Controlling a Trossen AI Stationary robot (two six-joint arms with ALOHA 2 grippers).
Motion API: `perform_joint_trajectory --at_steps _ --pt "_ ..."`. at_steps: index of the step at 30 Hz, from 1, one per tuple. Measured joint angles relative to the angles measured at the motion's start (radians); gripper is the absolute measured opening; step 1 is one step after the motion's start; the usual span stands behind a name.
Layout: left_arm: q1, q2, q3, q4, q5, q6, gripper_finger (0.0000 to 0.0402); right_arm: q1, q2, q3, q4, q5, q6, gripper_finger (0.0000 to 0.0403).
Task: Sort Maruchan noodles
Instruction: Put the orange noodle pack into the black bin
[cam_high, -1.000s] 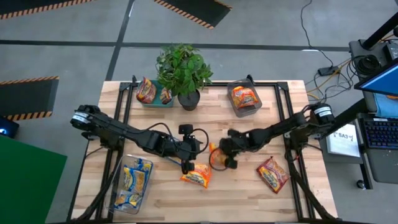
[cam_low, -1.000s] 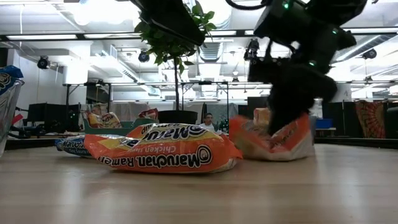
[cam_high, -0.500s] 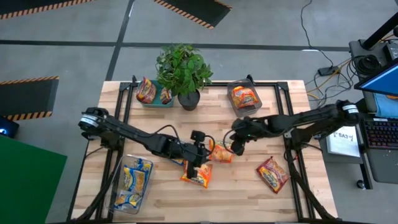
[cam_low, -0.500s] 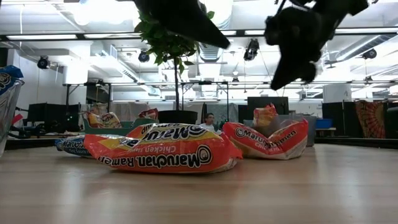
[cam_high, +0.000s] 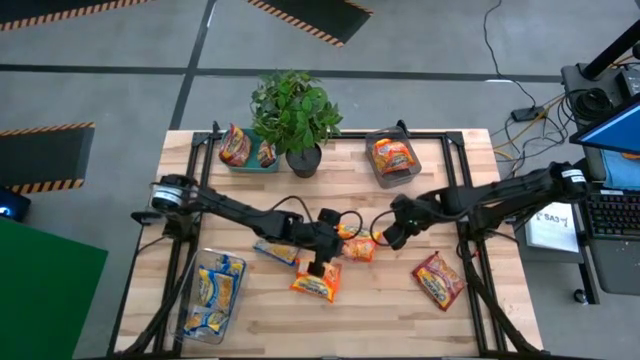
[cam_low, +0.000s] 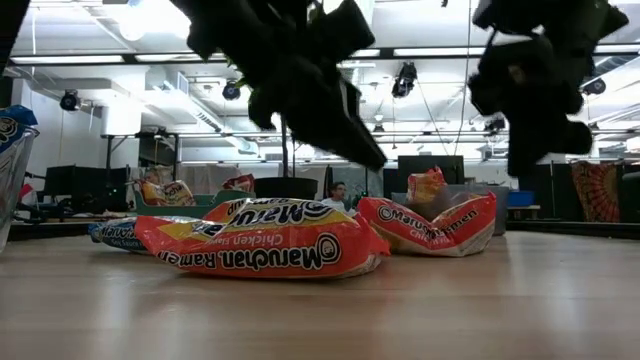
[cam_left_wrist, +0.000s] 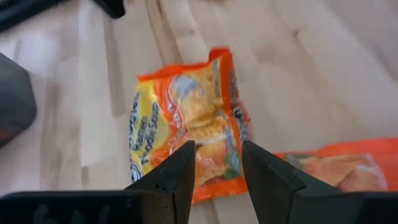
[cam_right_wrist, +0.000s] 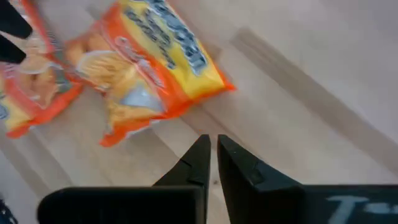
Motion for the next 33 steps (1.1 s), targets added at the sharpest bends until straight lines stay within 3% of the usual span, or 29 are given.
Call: perform_joint_trajectory --at_steps 4,12,20,26,33 --pt "0.018 0.031 0.0 0.017 0.007 0.0 0.0094 0.0 -0.003 -0.073 0.089 -0.01 0.073 0.0061" --pt "0.048 0.099 0.004 0.052 0.032 0.0 0.0052 -0.003 -0.003 -0.205 0.376 -0.017 0.168 0.0186" --pt "0.071 0.123 0.005 0.021 0.051 -0.019 0.0037 -0.004 0.027 -0.273 0.488 0.015 0.2 0.0291" --pt "0.077 0.129 0.003 0.02 0.066 -0.027 0.0037 -0.007 0.081 -0.275 0.557 0.028 0.18 0.0333" --pt "0.082 0.13 0.003 0.019 0.069 -0.038 0.0037 -0.007 0.207 -0.275 0.764 0.02 0.135 0.0341"
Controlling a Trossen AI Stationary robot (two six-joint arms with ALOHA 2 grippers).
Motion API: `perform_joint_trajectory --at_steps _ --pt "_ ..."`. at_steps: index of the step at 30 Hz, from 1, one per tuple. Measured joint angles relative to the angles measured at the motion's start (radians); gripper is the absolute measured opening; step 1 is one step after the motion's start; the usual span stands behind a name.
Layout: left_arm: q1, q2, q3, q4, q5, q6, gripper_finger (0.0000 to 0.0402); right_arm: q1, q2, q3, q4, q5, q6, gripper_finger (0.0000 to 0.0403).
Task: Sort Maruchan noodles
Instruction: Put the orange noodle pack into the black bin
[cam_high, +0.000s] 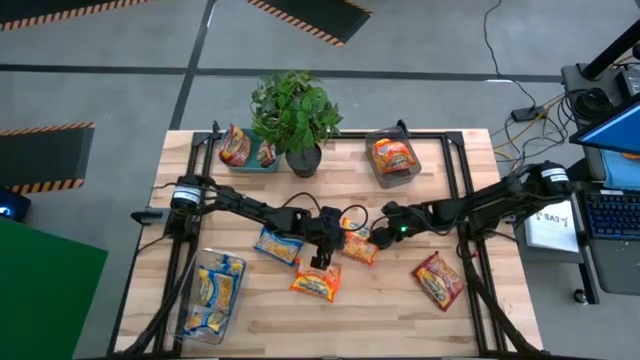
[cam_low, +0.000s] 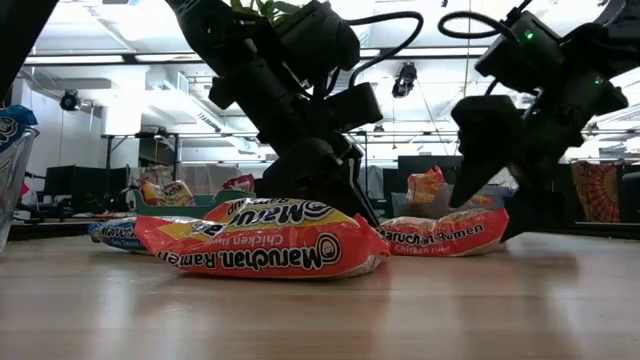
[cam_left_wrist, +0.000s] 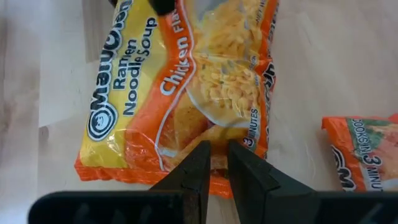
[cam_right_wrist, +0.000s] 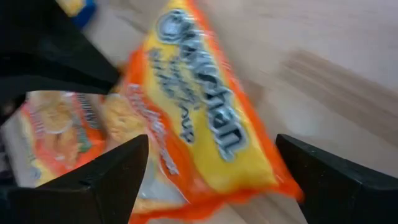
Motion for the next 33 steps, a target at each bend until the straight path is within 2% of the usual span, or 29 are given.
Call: perform_joint_trajectory --at_steps 7,10,15,26,28,33 --pt "0.003 0.0 0.0 0.0 0.0 -0.007 0.0037 0.0 0.125 0.0 0.323 -0.072 -0.076 0.0327" --pt "0.003 0.0 -0.001 -0.002 0.0 -0.007 0.0037 0.0 0.16 0.002 0.403 -0.072 -0.09 0.031" --pt "0.003 0.0 -0.001 -0.002 0.0 -0.007 0.0037 -0.001 0.184 0.013 0.398 -0.063 -0.103 0.025" --pt "0.003 -0.023 -0.001 -0.079 -0.006 -0.011 0.0037 -0.001 0.16 0.013 0.399 -0.064 -0.145 0.0039" --pt "0.003 -0.041 -0.002 -0.091 -0.006 -0.016 0.0037 -0.001 0.145 0.013 0.399 -0.064 -0.159 0.0024" --pt "-0.003 -0.118 -0.002 -0.161 -0.007 -0.045 0.0037 -0.01 0.091 0.013 0.392 -0.065 -0.165 0.0032"
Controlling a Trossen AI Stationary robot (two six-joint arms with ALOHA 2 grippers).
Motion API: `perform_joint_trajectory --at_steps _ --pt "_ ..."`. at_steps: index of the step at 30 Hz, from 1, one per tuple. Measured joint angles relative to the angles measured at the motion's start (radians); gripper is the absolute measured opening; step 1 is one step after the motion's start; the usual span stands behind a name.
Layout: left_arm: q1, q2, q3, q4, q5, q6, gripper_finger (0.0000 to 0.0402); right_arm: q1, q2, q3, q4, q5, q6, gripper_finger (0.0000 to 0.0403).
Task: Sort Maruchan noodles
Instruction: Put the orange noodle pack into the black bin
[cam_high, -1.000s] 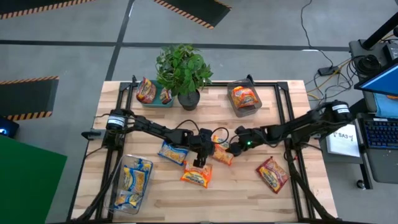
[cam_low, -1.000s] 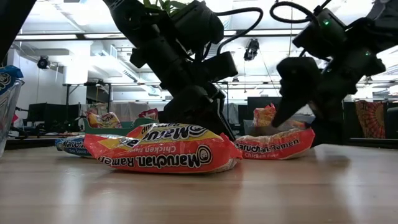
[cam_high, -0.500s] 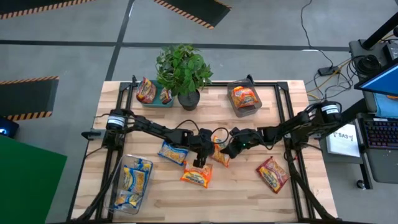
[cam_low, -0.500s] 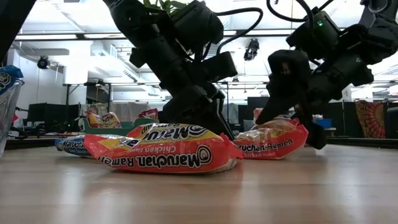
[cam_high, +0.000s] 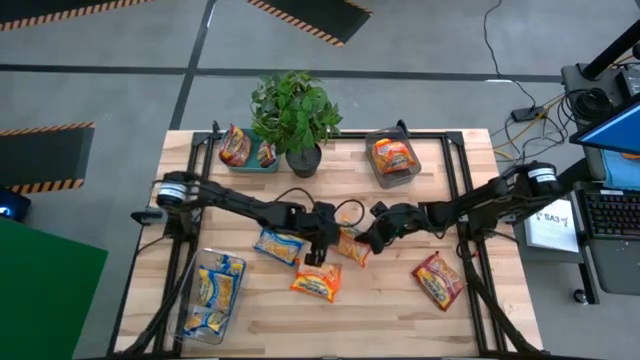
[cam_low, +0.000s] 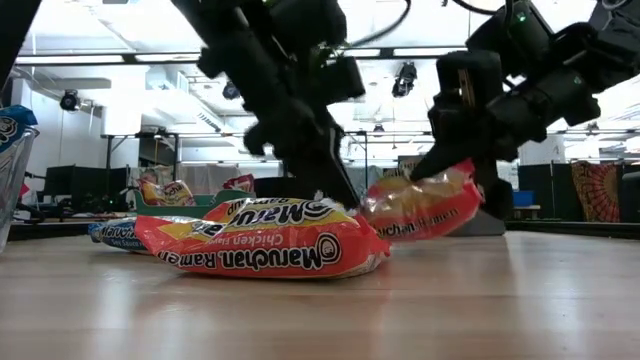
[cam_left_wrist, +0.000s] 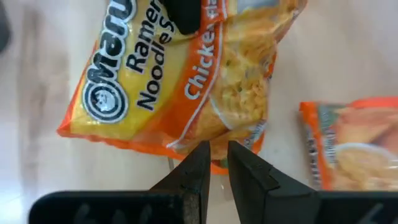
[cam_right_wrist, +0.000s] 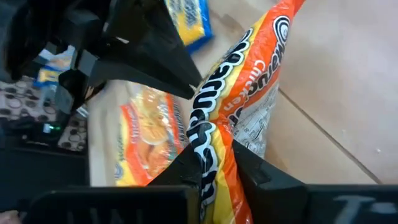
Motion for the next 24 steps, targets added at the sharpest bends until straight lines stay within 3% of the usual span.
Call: perform_joint_trajectory --at_steps 5,15,19,24 --pt "-0.031 -0.092 -0.016 -0.019 -0.012 -0.022 0.0037 -0.031 -0.108 0.0 -0.044 0.001 -0.039 0.0024" --pt "-0.139 -0.312 -0.134 0.045 -0.153 -0.014 0.0037 -0.173 -0.418 0.017 -0.253 0.083 -0.192 0.0023" --pt "-0.161 -0.394 -0.191 0.121 -0.156 -0.014 0.0037 -0.234 -0.506 0.113 -0.503 0.201 -0.327 0.0022" --pt "-0.169 -0.479 -0.257 0.203 -0.156 -0.015 0.0037 -0.281 -0.53 0.309 -0.83 0.445 -0.529 0.0022"
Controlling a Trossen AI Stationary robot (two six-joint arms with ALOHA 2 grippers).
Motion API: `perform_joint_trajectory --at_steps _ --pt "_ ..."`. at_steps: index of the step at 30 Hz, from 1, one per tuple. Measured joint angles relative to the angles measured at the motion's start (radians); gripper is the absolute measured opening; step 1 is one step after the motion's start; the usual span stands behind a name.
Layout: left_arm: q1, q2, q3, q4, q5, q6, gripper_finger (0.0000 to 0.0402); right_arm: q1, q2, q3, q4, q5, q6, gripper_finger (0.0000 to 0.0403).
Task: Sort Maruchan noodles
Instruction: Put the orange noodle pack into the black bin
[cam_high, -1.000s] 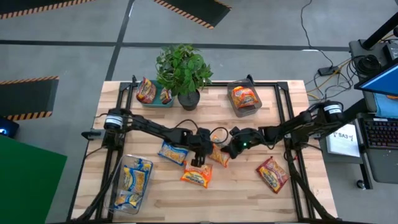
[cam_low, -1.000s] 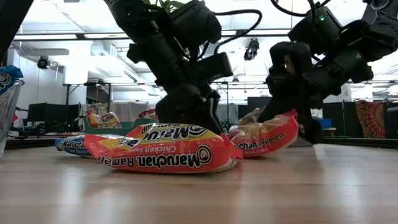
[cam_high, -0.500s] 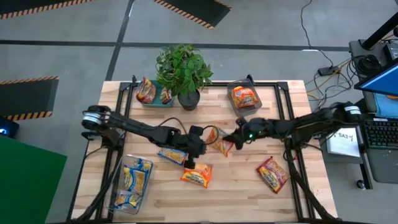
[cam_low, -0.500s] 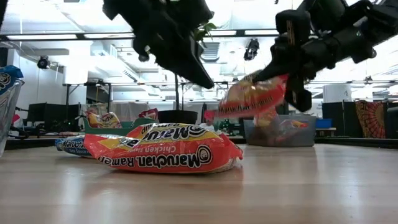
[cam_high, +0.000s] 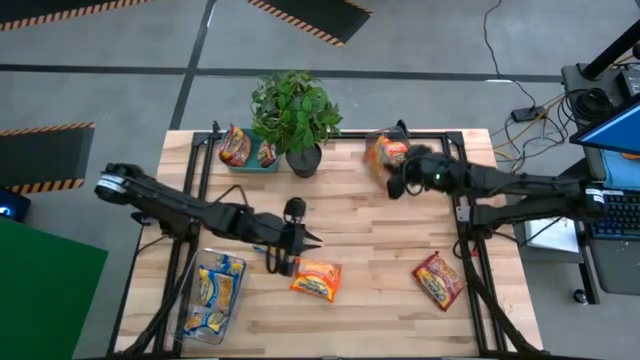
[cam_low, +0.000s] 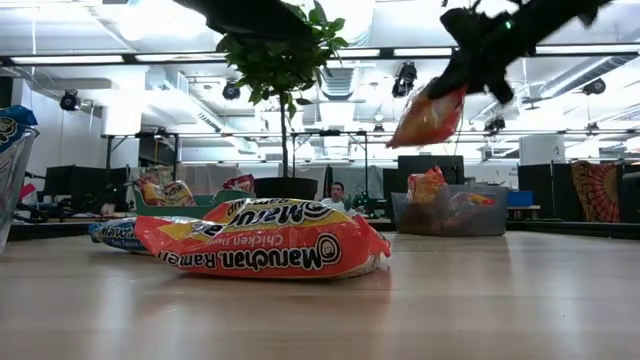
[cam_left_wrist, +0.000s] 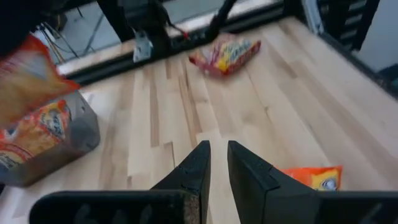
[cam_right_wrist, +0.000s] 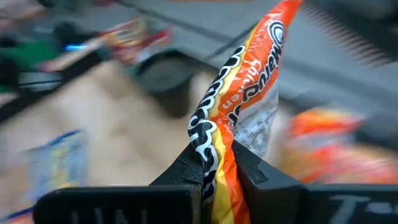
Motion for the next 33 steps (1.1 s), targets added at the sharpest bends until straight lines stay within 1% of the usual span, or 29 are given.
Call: perform_joint_trajectory --at_steps 3,5,6,8,16,18,21,24,28,33 --pt "0.001 -0.038 -0.042 0.041 0.0 -0.002 0.0037 -0.024 0.026 0.112 -0.169 0.171 -0.097 0.0022" --pt "0.001 -0.057 -0.063 0.068 -0.001 -0.002 0.0037 -0.047 0.055 0.171 -0.257 0.265 -0.132 0.0022" --pt "0.001 -0.066 -0.074 0.079 -0.001 -0.002 0.0037 -0.062 0.072 0.192 -0.291 0.297 -0.144 0.0022" --pt "0.001 -0.077 -0.091 0.099 -0.001 -0.002 0.0037 -0.095 0.105 0.222 -0.323 0.317 -0.158 0.0022" --pt "0.001 -0.079 -0.094 0.103 -0.001 -0.002 0.0037 -0.249 0.289 0.233 -0.306 0.304 -0.226 0.0022" --pt "0.001 -0.079 -0.094 0.101 -0.001 -0.002 0.0037 -0.287 0.341 0.223 -0.285 0.266 -0.249 0.0022" --pt "0.001 -0.079 -0.094 0.097 -0.001 -0.002 0.0037 -0.331 0.409 0.211 -0.251 0.175 -0.256 0.0022" --pt "0.001 -0.079 -0.094 0.094 -0.001 -0.002 0.0037 -0.346 0.456 0.211 -0.183 0.101 -0.257 0.0022" --pt "0.001 -0.079 -0.094 0.093 -0.001 -0.002 0.0037 -0.346 0.487 0.211 -0.081 0.017 -0.248 0.0022" --pt "0.001 -0.079 -0.094 0.091 -0.001 0.001 0.0037 -0.345 0.506 0.199 -0.059 0.001 -0.216 0.0022"
